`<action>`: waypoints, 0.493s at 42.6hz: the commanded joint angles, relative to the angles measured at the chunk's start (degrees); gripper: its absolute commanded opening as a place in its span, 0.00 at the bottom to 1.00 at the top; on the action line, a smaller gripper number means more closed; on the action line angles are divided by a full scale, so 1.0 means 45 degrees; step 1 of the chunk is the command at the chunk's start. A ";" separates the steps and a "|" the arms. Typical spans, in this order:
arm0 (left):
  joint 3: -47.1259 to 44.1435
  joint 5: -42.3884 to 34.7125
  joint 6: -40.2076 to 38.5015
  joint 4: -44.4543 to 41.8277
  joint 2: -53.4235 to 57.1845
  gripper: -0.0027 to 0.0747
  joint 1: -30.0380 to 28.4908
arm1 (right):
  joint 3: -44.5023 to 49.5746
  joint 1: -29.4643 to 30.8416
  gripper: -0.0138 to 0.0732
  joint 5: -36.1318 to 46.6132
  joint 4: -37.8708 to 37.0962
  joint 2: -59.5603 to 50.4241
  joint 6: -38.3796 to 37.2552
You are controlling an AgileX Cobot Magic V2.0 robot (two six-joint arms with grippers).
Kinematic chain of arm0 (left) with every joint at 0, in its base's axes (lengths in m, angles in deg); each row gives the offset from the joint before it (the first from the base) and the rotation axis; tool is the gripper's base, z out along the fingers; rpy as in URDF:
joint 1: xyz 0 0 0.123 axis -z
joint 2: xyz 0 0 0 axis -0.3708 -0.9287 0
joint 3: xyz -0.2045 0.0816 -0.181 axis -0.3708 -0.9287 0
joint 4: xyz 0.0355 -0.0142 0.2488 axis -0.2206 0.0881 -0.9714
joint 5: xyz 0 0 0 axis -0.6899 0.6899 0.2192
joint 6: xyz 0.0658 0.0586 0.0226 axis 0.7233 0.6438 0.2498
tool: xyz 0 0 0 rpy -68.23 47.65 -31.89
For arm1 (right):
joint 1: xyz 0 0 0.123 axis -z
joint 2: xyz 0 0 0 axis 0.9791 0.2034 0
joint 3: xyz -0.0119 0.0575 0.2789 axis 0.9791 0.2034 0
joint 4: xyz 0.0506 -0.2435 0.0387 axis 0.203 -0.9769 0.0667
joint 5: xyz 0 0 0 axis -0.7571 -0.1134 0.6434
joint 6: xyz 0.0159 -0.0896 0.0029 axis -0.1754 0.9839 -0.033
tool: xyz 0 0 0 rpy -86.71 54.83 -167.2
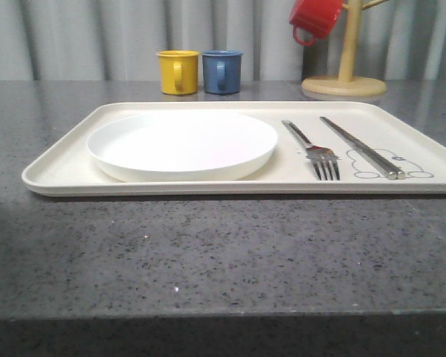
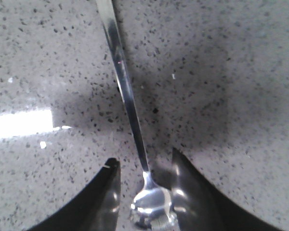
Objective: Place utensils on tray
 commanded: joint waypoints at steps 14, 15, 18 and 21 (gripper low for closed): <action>0.0336 -0.0845 -0.0133 0.0151 0.0074 0.66 0.0071 | -0.0374 0.0102 0.43 0.0613 -0.0201 0.0285 0.0164; 0.0336 -0.0845 -0.0133 0.0151 0.0074 0.66 0.0071 | -0.0374 0.0102 0.41 0.0643 -0.0201 0.0285 0.0164; 0.0336 -0.0845 -0.0133 0.0151 0.0074 0.66 0.0071 | -0.0374 0.0102 0.34 0.0720 -0.0201 0.0285 0.0164; 0.0336 -0.0845 -0.0133 0.0151 0.0074 0.66 0.0071 | -0.0374 0.0113 0.26 0.0812 -0.0201 0.0285 0.0164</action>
